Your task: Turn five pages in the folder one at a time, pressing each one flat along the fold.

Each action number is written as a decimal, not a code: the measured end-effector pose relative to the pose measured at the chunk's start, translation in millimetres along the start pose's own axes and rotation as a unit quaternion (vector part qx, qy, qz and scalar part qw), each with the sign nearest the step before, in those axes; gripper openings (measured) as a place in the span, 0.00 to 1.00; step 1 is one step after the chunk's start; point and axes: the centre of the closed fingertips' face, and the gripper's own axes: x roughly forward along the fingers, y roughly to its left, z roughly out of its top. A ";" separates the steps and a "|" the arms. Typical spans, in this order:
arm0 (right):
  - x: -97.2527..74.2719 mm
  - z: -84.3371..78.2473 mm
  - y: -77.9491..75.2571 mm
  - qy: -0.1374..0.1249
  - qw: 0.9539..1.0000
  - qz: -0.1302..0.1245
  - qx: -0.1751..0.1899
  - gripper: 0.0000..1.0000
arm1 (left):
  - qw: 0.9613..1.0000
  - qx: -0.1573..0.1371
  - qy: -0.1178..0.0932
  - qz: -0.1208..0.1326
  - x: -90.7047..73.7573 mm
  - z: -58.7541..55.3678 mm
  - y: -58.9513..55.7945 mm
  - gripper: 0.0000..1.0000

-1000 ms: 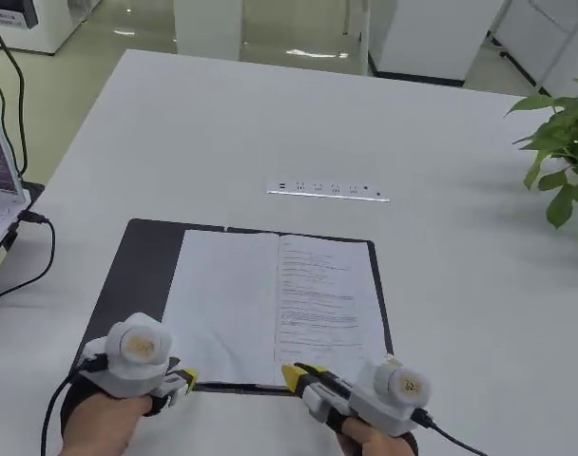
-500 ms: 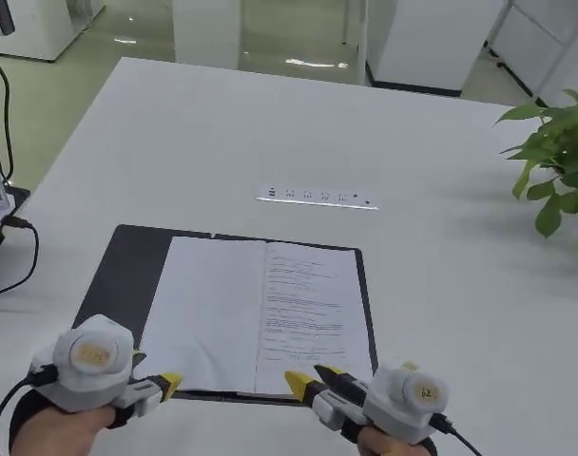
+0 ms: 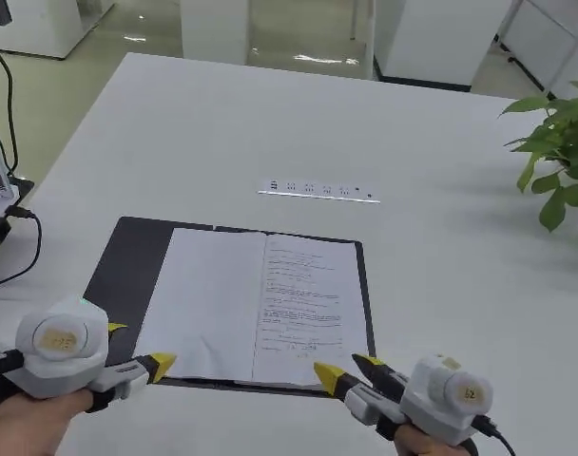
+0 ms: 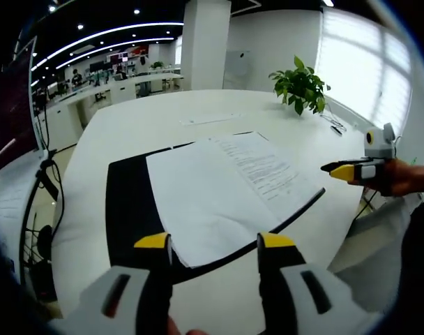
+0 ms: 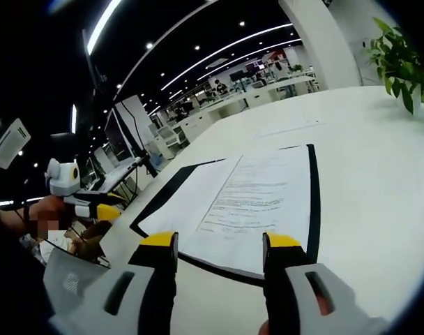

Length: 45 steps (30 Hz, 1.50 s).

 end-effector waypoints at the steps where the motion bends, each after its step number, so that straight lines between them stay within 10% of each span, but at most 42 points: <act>1: -3.1 2.1 -1.1 -0.004 1.000 -0.001 0.000 0.49 | 1.000 0.000 -0.001 0.000 -1.7 1.0 -0.4 0.50; 21: -37.5 2.4 4.1 -0.016 1.000 0.015 -0.006 0.62 | 0.998 -0.032 -0.036 0.031 -44.3 8.0 -15.6 0.63; 45: -60.7 -10.7 -15.8 0.002 1.000 0.007 0.003 0.76 | 1.000 -0.016 -0.021 0.010 -22.6 15.7 -41.1 0.61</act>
